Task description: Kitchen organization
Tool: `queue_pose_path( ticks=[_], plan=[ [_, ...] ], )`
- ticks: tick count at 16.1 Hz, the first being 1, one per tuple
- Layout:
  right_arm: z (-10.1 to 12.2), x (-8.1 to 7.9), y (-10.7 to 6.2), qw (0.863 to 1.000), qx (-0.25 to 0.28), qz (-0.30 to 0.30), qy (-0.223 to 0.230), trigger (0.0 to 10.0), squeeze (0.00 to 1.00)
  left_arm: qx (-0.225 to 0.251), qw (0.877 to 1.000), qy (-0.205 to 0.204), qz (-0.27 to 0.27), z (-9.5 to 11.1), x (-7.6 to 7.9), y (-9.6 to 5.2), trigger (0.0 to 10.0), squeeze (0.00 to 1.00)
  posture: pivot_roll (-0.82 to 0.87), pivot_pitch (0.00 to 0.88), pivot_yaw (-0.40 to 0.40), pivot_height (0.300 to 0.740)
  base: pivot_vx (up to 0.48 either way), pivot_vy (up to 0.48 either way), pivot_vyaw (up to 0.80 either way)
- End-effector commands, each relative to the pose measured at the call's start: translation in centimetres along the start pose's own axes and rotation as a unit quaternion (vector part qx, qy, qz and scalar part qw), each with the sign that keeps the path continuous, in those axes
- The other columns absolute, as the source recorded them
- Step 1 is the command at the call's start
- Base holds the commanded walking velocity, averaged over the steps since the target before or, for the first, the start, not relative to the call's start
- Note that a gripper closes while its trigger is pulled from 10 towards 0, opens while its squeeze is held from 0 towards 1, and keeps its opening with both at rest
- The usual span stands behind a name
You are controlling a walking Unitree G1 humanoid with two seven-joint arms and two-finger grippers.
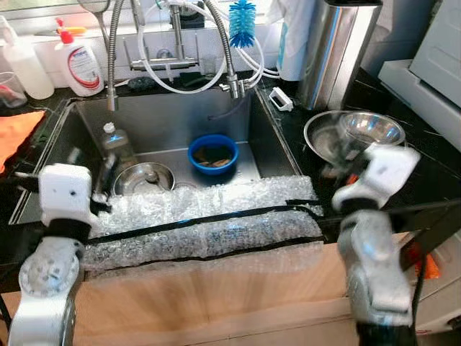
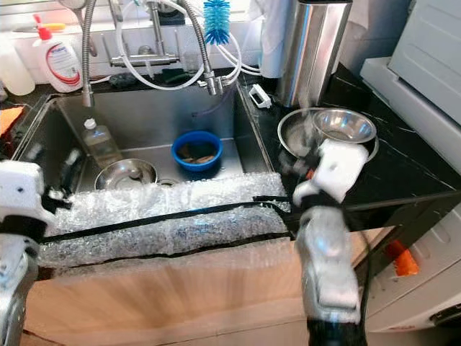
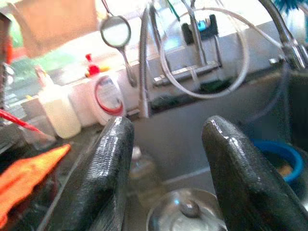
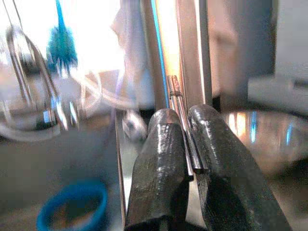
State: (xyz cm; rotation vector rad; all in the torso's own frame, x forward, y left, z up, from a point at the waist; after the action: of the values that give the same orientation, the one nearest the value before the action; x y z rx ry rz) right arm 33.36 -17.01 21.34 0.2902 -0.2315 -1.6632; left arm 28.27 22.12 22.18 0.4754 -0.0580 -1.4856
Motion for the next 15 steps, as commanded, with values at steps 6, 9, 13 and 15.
queue_pose_path(
  ticks=[6,9,13,15],
  plan=[
    [3.6,-2.3,1.4,0.989,0.023,0.088,0.120,10.0,0.00,0.026,0.988,-0.152,-0.002,2.3,-0.2,3.8,10.0,0.00,-0.06,0.031,0.014,0.740,0.000,0.000,0.00],
    [3.7,-4.4,-0.6,0.936,-0.021,0.214,0.278,10.0,0.00,-0.021,0.948,-0.282,-0.149,2.6,3.4,4.9,10.0,0.00,-0.05,0.034,0.011,0.740,0.000,0.000,0.00],
    [2.5,-2.7,-4.6,0.899,-0.082,0.312,0.295,10.0,0.00,-0.056,0.881,-0.408,-0.235,2.2,5.6,3.8,10.0,0.00,-0.07,0.038,0.017,0.740,0.000,0.000,0.00],
    [2.3,-1.9,-6.0,0.869,-0.083,0.328,0.360,10.0,0.00,-0.073,0.840,-0.462,-0.274,2.3,6.9,3.0,10.0,0.00,-0.07,0.038,0.023,0.740,0.000,0.000,0.00]
  ],
)
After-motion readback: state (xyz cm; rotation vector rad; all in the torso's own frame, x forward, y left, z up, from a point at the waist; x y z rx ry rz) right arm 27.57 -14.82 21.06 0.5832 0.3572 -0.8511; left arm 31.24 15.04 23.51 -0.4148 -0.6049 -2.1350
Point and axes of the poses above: a point about 5 cm out from each wrist's last joint towards the gripper, its own y axis pointing out of the wrist towards the gripper, its own z axis along the axis of the wrist's last joint, x = y × z, the point moved 4 cm from there along y, pointing out of the wrist towards the gripper, and after that the axes turned 2 degrees about -y, right-handed, at the moved point
